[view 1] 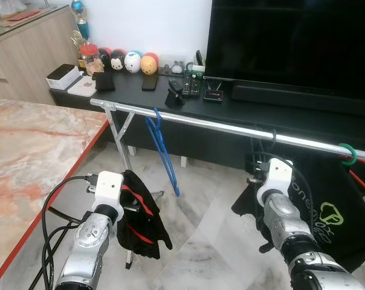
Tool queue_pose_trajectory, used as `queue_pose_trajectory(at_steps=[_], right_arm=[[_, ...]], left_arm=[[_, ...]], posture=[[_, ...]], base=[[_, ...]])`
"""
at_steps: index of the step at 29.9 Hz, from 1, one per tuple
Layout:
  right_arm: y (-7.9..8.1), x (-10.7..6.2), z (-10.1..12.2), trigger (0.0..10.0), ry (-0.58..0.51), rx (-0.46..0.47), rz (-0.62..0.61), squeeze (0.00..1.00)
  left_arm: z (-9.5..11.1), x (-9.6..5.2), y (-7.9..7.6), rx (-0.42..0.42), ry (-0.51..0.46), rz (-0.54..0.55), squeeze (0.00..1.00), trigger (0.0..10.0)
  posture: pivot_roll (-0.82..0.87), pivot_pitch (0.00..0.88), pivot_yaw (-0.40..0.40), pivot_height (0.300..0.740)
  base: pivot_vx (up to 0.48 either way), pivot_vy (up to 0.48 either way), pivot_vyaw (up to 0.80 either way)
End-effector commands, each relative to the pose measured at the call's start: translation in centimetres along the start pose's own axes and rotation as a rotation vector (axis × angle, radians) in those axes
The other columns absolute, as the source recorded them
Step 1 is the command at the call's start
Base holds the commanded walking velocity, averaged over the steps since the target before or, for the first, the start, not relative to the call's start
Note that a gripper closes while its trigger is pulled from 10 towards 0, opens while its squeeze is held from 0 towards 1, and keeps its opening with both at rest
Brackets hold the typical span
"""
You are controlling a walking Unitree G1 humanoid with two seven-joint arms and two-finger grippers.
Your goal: Hang hanger
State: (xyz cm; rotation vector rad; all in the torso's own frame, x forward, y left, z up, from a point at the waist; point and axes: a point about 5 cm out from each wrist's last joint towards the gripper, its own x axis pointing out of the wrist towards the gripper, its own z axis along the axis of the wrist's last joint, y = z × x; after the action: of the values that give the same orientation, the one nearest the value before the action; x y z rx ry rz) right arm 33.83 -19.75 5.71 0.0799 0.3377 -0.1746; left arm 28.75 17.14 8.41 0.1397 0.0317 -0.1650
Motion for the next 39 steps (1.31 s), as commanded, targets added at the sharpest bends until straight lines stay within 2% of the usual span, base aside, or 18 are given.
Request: queue_pose_trajectory(at_steps=[1,9,14,17,20,21,22,24,26,30,33,39], right_arm=[[0.4,-0.2,0.4,10.0,-0.054,-0.004,0.017,1.00],[0.8,-0.9,0.3,10.0,-0.126,-0.019,0.045,1.00],[0.3,-2.4,0.4,10.0,-0.246,-0.042,0.059,1.00],[-0.1,-4.0,0.2,10.0,-0.318,-0.076,0.063,1.00],[-0.3,-4.7,-0.1,10.0,-0.335,-0.088,0.056,1.00],[-0.5,-5.2,-0.3,10.0,-0.350,-0.101,0.053,0.71],[-0.7,-6.0,-0.4,10.0,-0.385,-0.138,0.054,0.00],[-0.9,-6.6,-0.5,10.0,-0.407,-0.151,0.047,0.00],[-1.5,-7.6,-0.6,10.0,-0.431,-0.126,0.010,0.00],[-1.7,-8.3,-0.8,10.0,-0.430,-0.110,-0.006,0.00],[-1.7,-8.3,-0.8,10.0,-0.419,-0.066,-0.033,0.00],[-1.1,-8.1,0.0,10.0,-0.436,-0.059,-0.018,0.00]], left_arm=[[0.7,0.0,0.1,0.026,-0.029,-0.004,0.00,10.0],[0.7,-0.1,0.0,0.029,-0.030,-0.009,0.00,10.0],[0.6,-0.2,-0.1,0.027,-0.029,-0.011,0.00,10.0],[0.6,-0.2,-0.4,0.022,-0.032,-0.019,0.00,10.0],[0.6,-0.2,-0.5,0.019,-0.033,-0.023,0.00,10.0],[0.6,-0.2,-0.6,0.019,-0.034,-0.024,0.00,10.0],[0.5,-0.3,-0.7,0.018,-0.036,-0.026,0.00,10.0],[0.5,-0.3,-0.7,0.017,-0.038,-0.027,0.00,10.0],[0.5,-0.6,-0.6,0.017,-0.040,-0.028,0.00,10.0],[0.5,-0.9,-0.6,-0.006,-0.049,-0.019,0.00,10.0],[0.6,-0.9,-0.7,-0.010,-0.059,-0.017,0.00,10.0],[1.0,-0.8,-0.9,-0.008,-0.081,-0.015,0.00,10.0]], posture=[[0.01,0.037,0.022,0.740],[0.01,0.031,0.018,0.740],[0.00,0.025,0.018,0.740],[0.00,0.018,0.019,0.740],[-0.01,0.012,0.020,0.740],[-0.01,0.008,0.019,0.740],[-0.01,0.000,0.019,0.740],[-0.01,0.000,0.019,0.740],[-0.01,0.000,0.019,0.740],[-0.01,0.000,0.021,0.740],[0.00,0.000,0.019,0.740],[0.00,0.000,0.015,0.740]], base=[[0.000,0.000,0.00],[0.000,0.000,0.00],[0.000,0.000,0.00],[0.000,0.000,0.00],[0.000,0.000,0.00],[0.000,0.000,0.00],[0.000,0.000,0.00],[0.000,0.000,0.00],[0.000,0.000,0.00],[0.000,0.000,0.00],[0.000,0.000,0.00],[-0.266,0.000,0.00]])
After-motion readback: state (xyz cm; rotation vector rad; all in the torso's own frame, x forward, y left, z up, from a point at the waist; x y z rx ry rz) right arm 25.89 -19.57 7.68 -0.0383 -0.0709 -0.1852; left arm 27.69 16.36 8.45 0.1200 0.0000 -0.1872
